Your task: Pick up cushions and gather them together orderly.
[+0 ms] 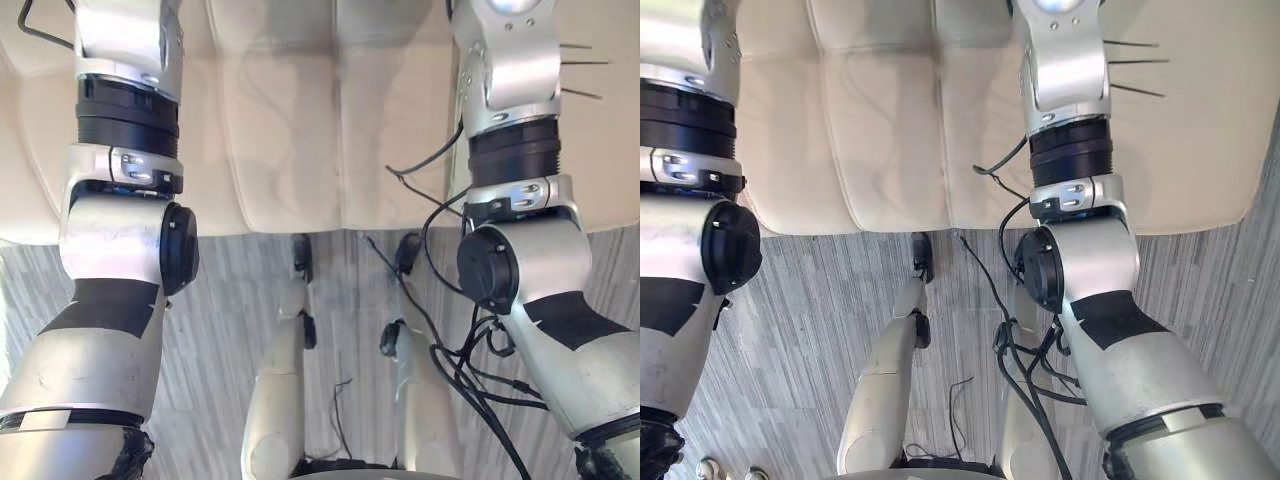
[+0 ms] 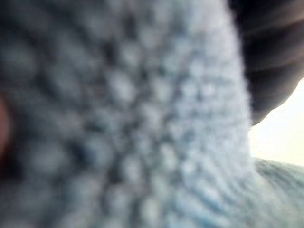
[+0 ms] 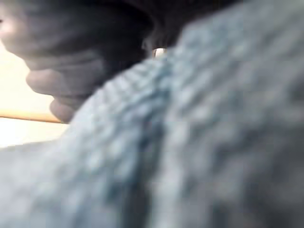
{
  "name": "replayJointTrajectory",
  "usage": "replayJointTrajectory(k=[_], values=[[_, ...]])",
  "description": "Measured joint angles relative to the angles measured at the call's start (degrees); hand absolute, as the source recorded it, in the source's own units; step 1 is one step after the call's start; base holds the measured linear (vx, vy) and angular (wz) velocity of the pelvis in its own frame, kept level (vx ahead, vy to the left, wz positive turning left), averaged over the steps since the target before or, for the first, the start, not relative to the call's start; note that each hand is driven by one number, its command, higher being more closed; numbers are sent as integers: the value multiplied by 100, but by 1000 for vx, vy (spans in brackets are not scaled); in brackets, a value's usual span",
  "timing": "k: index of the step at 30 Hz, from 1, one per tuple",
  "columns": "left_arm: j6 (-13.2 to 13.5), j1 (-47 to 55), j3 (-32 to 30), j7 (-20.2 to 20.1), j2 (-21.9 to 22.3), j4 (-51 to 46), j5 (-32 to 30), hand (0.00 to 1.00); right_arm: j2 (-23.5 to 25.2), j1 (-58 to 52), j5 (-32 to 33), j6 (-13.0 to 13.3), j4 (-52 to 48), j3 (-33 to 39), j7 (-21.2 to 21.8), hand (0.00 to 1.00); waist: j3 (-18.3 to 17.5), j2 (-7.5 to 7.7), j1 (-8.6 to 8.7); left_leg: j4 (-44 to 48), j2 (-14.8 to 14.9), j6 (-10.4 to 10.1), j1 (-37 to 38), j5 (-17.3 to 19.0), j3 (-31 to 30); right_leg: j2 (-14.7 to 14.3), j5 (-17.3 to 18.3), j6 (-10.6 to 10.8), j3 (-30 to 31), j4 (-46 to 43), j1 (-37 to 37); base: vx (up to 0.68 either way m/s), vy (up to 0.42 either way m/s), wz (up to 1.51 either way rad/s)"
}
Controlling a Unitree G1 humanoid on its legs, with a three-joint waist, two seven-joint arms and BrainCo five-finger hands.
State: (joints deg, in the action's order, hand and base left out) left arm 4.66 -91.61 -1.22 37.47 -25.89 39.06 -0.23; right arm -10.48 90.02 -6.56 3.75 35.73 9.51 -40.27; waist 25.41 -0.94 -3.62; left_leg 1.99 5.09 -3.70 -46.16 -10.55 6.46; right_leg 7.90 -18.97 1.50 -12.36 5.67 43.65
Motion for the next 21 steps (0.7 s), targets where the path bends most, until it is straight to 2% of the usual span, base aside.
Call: replayJointTrajectory(k=[4,8,13,17,21], values=[[-34,15,-348,-256,42,269,248,0,-118,-15,634,-31,251,-113,567,0,0,0,-1,8,75,-2,-196,2,6,9,-1,1,-26,0,147,31,62,5],[-35,166,-719,-484,49,348,313,0,-133,-113,809,-44,513,-286,997,0,1,1,-10,83,108,-4,-375,3,22,-7,-1,1,-35,-1,276,20,48,3],[34,1192,-1124,-797,107,347,426,0,-145,-742,938,-69,780,-760,1585,0,1,2,9,132,171,-12,-405,10,151,-50,-1,2,-31,-2,297,1,39,-4],[32,2072,-1375,-1004,137,355,488,0,-152,-982,946,-67,770,-886,1702,0,1,2,16,200,272,-49,-416,37,191,-132,2,4,28,-58,337,-30,2,-11],[31,2717,-1672,-1149,157,350,595,0,-389,-1509,1037,-11,117,-1006,1807,0,1,2,16,254,379,-50,-371,37,294,-210,5,8,151,-150,361,-62,-19,-14]])
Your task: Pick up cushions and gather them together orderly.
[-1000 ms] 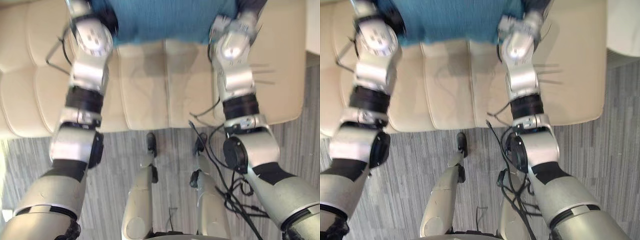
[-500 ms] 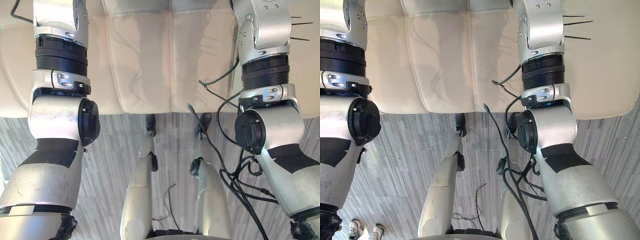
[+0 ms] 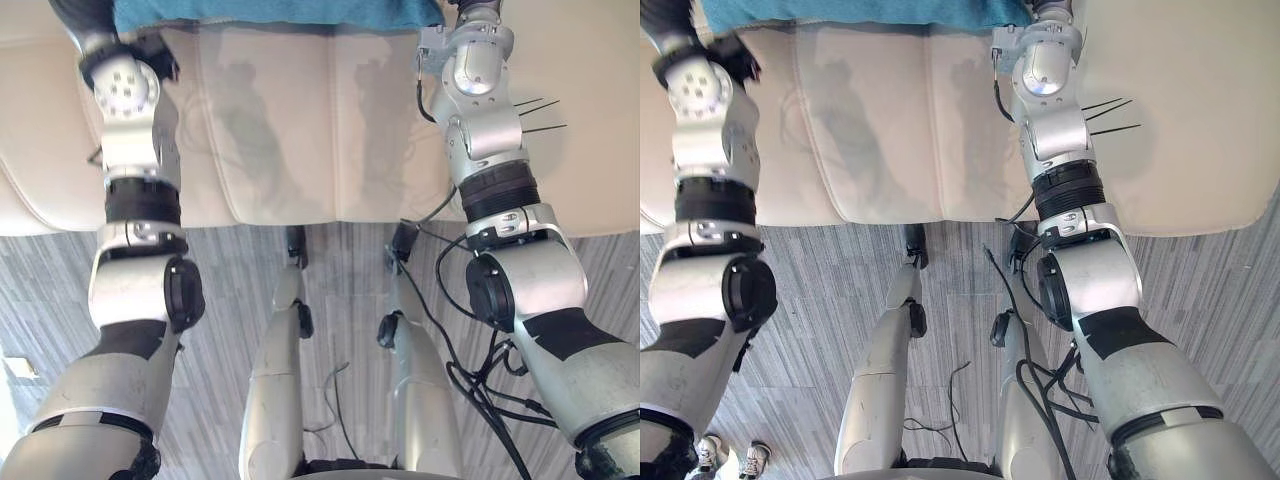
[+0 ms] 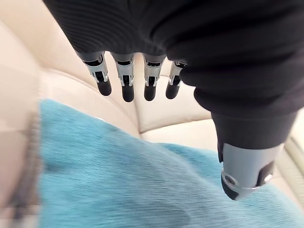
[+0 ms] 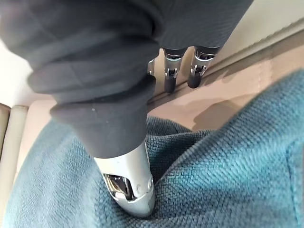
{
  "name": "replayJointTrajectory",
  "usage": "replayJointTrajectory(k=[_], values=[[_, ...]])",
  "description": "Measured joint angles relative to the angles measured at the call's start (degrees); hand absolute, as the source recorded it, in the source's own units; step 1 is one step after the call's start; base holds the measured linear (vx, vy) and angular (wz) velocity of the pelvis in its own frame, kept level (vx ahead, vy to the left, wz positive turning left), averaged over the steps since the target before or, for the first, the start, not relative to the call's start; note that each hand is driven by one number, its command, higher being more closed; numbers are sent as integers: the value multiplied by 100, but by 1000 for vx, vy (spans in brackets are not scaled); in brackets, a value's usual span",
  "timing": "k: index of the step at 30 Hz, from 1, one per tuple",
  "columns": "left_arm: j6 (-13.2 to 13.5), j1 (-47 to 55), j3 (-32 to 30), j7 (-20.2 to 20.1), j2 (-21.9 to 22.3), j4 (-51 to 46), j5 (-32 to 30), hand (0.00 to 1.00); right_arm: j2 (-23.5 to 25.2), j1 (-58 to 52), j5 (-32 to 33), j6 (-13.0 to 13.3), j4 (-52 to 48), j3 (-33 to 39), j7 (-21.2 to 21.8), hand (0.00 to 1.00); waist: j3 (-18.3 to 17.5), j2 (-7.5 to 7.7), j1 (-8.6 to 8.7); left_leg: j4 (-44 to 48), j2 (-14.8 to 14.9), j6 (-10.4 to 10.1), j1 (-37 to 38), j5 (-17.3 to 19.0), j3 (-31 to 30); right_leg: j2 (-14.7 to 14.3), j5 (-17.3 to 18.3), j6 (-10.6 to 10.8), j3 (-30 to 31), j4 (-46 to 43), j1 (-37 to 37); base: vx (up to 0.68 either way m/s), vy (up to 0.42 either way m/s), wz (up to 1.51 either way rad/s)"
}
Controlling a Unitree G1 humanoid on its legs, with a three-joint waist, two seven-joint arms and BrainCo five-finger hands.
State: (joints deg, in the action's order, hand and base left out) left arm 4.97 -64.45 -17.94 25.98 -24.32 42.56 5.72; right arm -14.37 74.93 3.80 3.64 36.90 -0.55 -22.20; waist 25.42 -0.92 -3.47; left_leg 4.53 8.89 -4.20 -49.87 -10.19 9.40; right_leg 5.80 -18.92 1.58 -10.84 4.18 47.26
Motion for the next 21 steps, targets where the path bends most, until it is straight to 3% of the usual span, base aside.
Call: replayJointTrajectory(k=[4,7,9,13,17,21], values=[[63,696,-126,-122,-12,-465,97,0,-332,-898,20,12,-926,92,2,0,0,1,43,52,51,-4,172,-4,68,-24,118,131,66,-78,-141,-89,-53,-5],[195,1626,-95,-209,-83,-1614,251,0,-526,-2133,2,33,-2387,484,-13,0,0,2,104,46,118,-18,404,-12,65,-81,321,166,60,-77,-417,-93,-78,3],[445,2532,24,-232,-37,-2573,286,0,-599,-3230,-231,71,-3360,713,-16,0,0,3,95,-3,158,-22,735,-9,66,-119,360,136,37,-79,-733,-67,-74,2],[745,4503,413,-498,684,-3983,508,0,-312,-5515,-444,282,-4528,703,141,0,-66,32,83,-68,204,-152,1623,98,77,-167,559,102,5,-110,-1571,-12,-51,1],[751,6002,1102,-1205,1431,-4078,593,0,276,-7133,-490,338,-4332,360,857,0,-599,129,89,-191,201,-189,2195,244,164,-209,764,68,25,-115,-2030,66,-40,-8],[543,6912,1496,-1787,1805,-3378,439,0,765,-8006,-768,255,-2849,427,1502,0,-1056,169,98,-97,209,-224,3008,551,279,-258,1030,91,201,-270,-2702,97,-33,-17]])
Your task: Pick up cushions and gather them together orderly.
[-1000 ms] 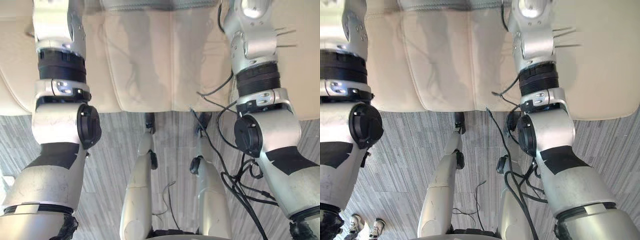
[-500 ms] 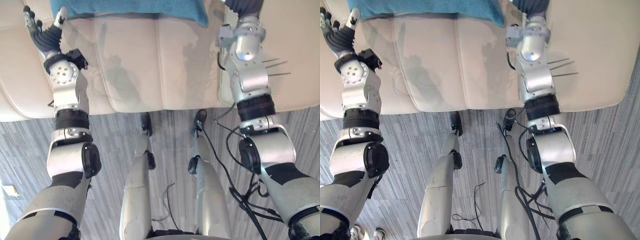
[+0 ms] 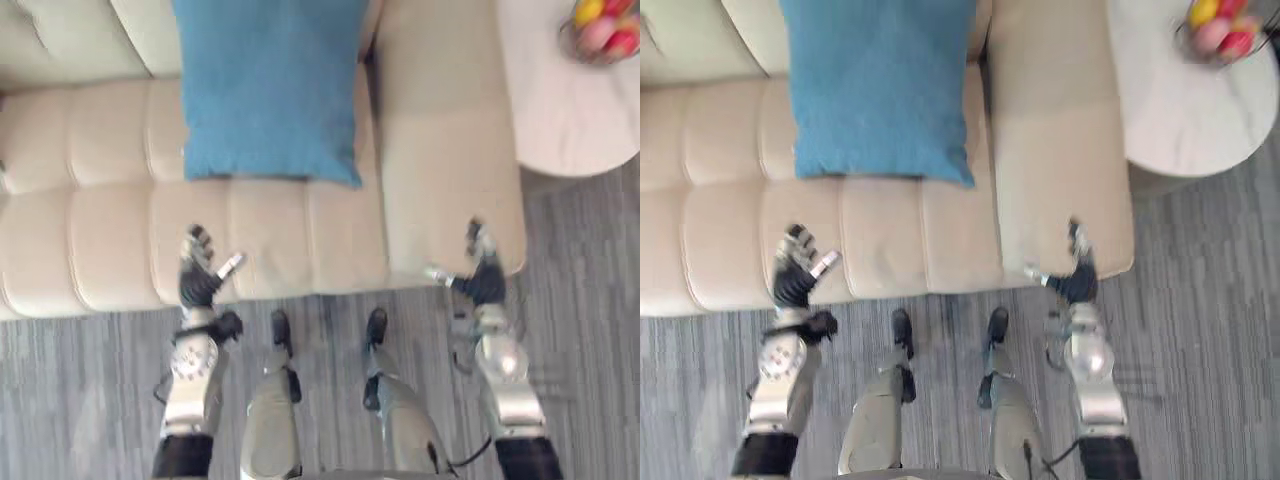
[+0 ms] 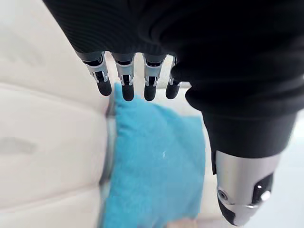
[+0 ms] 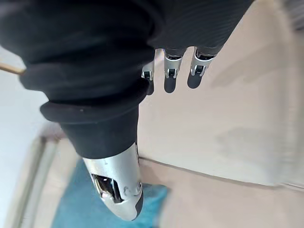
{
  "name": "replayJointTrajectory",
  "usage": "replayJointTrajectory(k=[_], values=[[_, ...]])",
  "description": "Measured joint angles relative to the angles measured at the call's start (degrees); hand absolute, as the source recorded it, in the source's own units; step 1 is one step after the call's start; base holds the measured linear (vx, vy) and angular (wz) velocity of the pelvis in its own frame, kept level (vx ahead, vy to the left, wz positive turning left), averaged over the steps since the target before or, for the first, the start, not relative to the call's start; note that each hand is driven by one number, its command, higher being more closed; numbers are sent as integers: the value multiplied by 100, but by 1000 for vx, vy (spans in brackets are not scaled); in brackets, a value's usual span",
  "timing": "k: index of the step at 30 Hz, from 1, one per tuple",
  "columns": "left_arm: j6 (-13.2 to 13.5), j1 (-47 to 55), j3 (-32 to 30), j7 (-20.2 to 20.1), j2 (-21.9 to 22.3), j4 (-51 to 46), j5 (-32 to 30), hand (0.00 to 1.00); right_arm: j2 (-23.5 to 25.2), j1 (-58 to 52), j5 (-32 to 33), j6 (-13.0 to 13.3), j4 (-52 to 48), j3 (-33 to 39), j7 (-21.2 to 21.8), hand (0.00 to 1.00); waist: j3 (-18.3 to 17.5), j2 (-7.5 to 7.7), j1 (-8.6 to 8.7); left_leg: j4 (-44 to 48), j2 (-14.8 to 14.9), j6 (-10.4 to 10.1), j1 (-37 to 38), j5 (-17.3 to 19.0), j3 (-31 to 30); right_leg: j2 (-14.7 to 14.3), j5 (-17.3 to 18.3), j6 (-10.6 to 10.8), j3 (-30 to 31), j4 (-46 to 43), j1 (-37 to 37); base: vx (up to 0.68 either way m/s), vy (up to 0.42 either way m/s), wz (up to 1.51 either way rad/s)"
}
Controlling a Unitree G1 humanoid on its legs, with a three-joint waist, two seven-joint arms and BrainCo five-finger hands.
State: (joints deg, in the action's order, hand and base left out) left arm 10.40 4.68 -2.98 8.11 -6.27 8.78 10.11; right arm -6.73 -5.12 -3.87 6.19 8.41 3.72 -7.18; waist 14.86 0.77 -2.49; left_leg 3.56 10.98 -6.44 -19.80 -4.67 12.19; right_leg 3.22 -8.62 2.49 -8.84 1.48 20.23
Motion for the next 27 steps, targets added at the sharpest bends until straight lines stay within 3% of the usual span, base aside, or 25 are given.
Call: replayJointTrajectory(k=[6,10,15,17,18,19,20,21,22,23,24,25,26,27], values=[[-313,115,-244,-312,57,2184,-452,0,149,-149,-342,-220,2477,693,235,0,-494,10,176,44,-119,39,1054,375,184,113,309,135,260,-229,-816,71,21,-16],[-401,467,-635,-286,35,2687,-796,0,18,-267,-338,-276,2986,1056,230,0,-659,2,195,34,-239,61,1668,580,495,208,351,214,582,-221,-1227,32,80,-37],[-400,597,-668,-288,-121,3072,-981,0,-252,-221,-346,-288,3461,1219,233,0,-754,20,195,158,-355,112,1932,735,702,319,463,280,821,-661,-1177,5,73,-26],[-400,541,-671,-276,-185,3121,-983,0,-330,-172,-350,-292,3653,1198,228,0,-717,84,254,339,-414,213,1914,777,703,387,510,259,778,-1149,-979,-57,42,-8],[-394,524,-675,-270,-193,3114,-985,0,-353,-146,-351,-288,3763,1199,223,0,-698,149,258,345,-449,269,1844,796,662,405,416,380,787,-1071,-1006,-137,-5,5],[-369,499,-720,-257,-201,3121,-996,0,-311,-40,-351,-301,3856,1167,216,0,-664,34,297,472,-340,340,1743,788,708,489,1347,421,758,-2731,-635,-149,-34,24],[-365,497,-718,-250,-209,3118,-1000,0,-310,-61,-351,-301,3899,1122,215,0,-665,82,343,564,-356,343,1689,787,608,521,1658,503,750,-3483,-548,-153,-104,60],[-369,506,-721,-204,-250,3118,-1000,0,-297,-94,-355,-310,4074,1082,219,0,-703,220,363,721,-404,353,1565,786,434,518,2043,749,769,-4423,-609,-87,-146,77],[-383,540,-723,-142,-303,3106,-1005,0,-288,-92,-389,-324,4206,1083,213,0,-769,332,315,951,-429,348,1375,782,319,465,2263,866,729,-4569,-780,-63,-160,60],[-387,535,-737,-132,-308,3100,-1009,0,-301,-74,-424,-328,4204,1081,207,0,-785,377,261,1047,-435,343,1263,779,316,466,2409,832,727,-4306,-834,-71,-157,8],[-406,538,-782,-104,-231,3115,-1019,0,-377,55,-512,-332,4206,1081,195,0,-788,372,117,1135,-380,287,1046,699,347,327,2562,666,712,-3726,-916,-90,-93,-29],[-416,555,-778,-75,-151,3117,-1019,0,-425,220,-529,-325,4200,1081,183,0,-767,280,73,1083,-290,257,923,605,358,198,2563,488,684,-3282,-985,-195,-87,-36],[-441,520,-769,-50,-40,3118,-1014,0,-491,439,-526,-290,4194,1082,149,0,-645,79,17,962,-170,238,796,415,345,30,2434,-26,612,-2701,-1123,-273,-58,-13],[-447,462,-741,-50,64,3122,-994,0,-556,591,-525,-288,4198,1093,88,0,-505,-153,24,842,-58,204,704,231,258,-113,2207,-116,525,-2413,-1158,-355,-81,11]])
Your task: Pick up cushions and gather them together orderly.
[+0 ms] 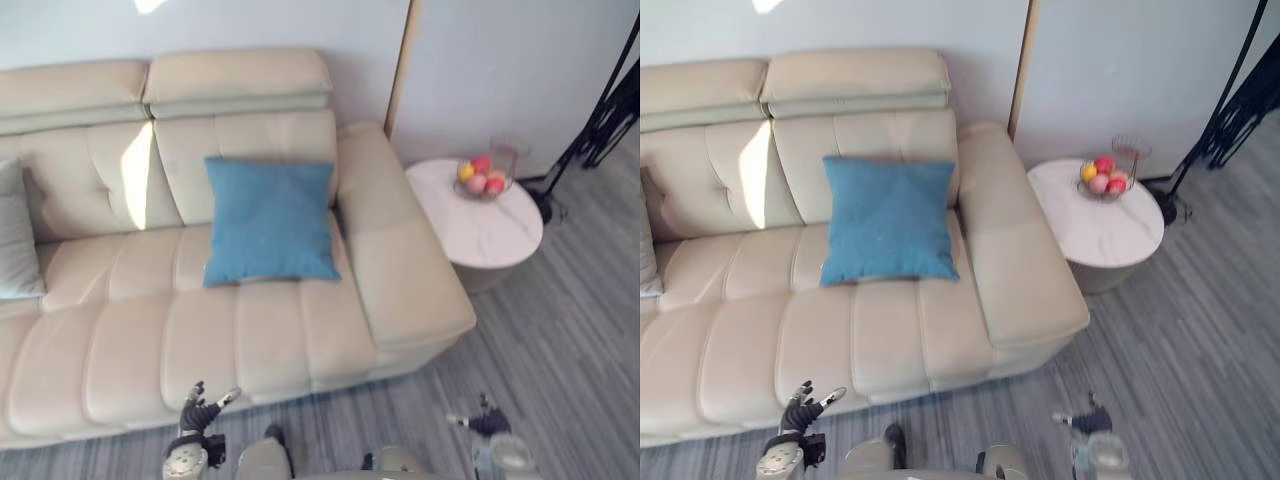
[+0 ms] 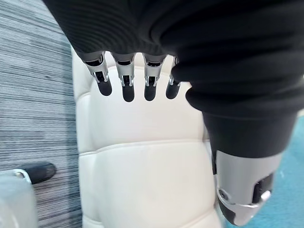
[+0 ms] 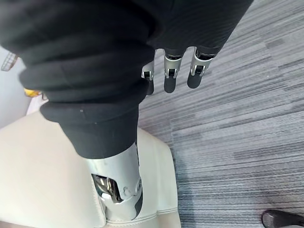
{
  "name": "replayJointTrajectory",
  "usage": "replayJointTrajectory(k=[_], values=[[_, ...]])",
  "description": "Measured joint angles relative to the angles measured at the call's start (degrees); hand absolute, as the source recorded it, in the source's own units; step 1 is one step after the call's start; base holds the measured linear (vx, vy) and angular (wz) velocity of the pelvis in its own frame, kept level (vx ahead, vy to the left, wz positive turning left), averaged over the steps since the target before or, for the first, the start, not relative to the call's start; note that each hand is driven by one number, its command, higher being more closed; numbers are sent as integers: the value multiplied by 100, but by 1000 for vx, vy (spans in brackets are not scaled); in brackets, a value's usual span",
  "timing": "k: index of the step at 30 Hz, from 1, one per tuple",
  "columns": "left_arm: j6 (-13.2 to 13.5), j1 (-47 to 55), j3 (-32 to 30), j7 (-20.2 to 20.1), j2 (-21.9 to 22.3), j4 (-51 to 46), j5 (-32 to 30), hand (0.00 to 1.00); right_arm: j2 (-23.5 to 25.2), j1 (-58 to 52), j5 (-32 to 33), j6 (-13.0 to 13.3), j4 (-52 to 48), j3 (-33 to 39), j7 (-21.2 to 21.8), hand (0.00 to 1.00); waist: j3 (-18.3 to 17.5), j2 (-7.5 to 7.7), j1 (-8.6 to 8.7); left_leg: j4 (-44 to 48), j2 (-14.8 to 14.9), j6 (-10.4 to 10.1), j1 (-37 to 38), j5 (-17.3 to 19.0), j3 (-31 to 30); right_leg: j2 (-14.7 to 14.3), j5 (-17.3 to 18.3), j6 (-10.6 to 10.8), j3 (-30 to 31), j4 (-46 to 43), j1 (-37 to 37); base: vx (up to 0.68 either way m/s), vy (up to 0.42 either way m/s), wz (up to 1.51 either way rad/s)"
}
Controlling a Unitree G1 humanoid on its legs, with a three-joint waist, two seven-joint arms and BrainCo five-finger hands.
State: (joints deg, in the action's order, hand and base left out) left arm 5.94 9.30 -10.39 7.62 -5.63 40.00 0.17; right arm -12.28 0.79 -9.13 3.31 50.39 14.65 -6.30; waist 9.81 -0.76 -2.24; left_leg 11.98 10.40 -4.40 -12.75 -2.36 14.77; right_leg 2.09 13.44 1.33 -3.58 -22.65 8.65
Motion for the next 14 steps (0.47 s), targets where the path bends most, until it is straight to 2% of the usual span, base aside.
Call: replayJointTrajectory(k=[1,2,3,4,5,6,8,9,10,11,13,14], values=[[1,-78,92,4,36,-3,30,0,-48,54,1,-9,11,-2,-24,0,104,-208,20,-139,134,-60,-62,-193,-64,-153,-205,-70,-110,248,-29,-309,-83,17],[14,-78,110,4,28,-8,54,0,-46,76,1,-28,31,-35,-25,0,108,-296,-16,-351,170,-126,-61,-404,-94,-225,-324,-134,-137,355,9,-366,-107,20],[20,-56,122,4,-2,-2,140,0,-51,84,0,-41,32,-104,-25,0,85,-329,11,-861,135,-467,31,-702,-210,-204,-453,-258,-269,467,122,-285,-85,24],[17,-67,128,-4,-14,5,138,0,-53,93,-1,-48,31,-86,-32,0,118,-260,44,-873,100,-508,-14,-609,-230,-149,-494,-329,-376,494,195,-258,-69,37],[16,-90,126,-4,-17,4,138,0,-44,123,-1,-80,32,-38,-67,0,131,-224,117,-383,12,-320,-125,-476,-209,-5,-528,-425,-417,492,316,-170,-24,37],[14,-87,128,-17,-17,5,136,0,-32,139,-15,-113,30,10,-101,0,200,-66,144,210,-179,9,-133,-100,-186,183,-612,-386,-399,530,380,-149,-15,27],[14,-69,128,-49,-14,5,136,0,-63,95,-49,-129,29,21,-106,0,193,-73,138,523,-241,26,98,332,-145,272,-758,-348,-363,648,427,-155,47,6],[14,-32,127,-98,-33,25,136,0,-64,31,-52,-133,33,44,-105,0,180,-97,151,439,-250,15,385,622,-124,281,-848,-278,-335,719,462,-154,107,-9],[10,-33,128,-130,-31,80,135,0,-63,-30,-63,-141,37,101,-103,0,118,-206,152,-98,-275,-23,723,706,-137,231,-918,-155,-329,827,465,-158,146,-6],[10,-23,129,-132,-30,110,131,0,-63,-55,-68,-143,49,139,-102,0,62,-299,164,-439,-282,-22,856,717,-157,193,-972,-98,-359,898,460,-82,107,8],[3,-165,150,-130,-95,161,128,0,-3,-165,-89,-143,106,293,-96,0,7,-226,279,-996,-426,-25,970,472,-257,268,-1400,52,-580,1494,204,-88,131,34],[3,-182,164,-132,-106,164,124,0,5,-174,-102,-143,107,356,-98,0,-1,-217,306,-1051,-453,-28,985,448,-290,280,-1492,56,-612,1639,125,-47,72,27]])
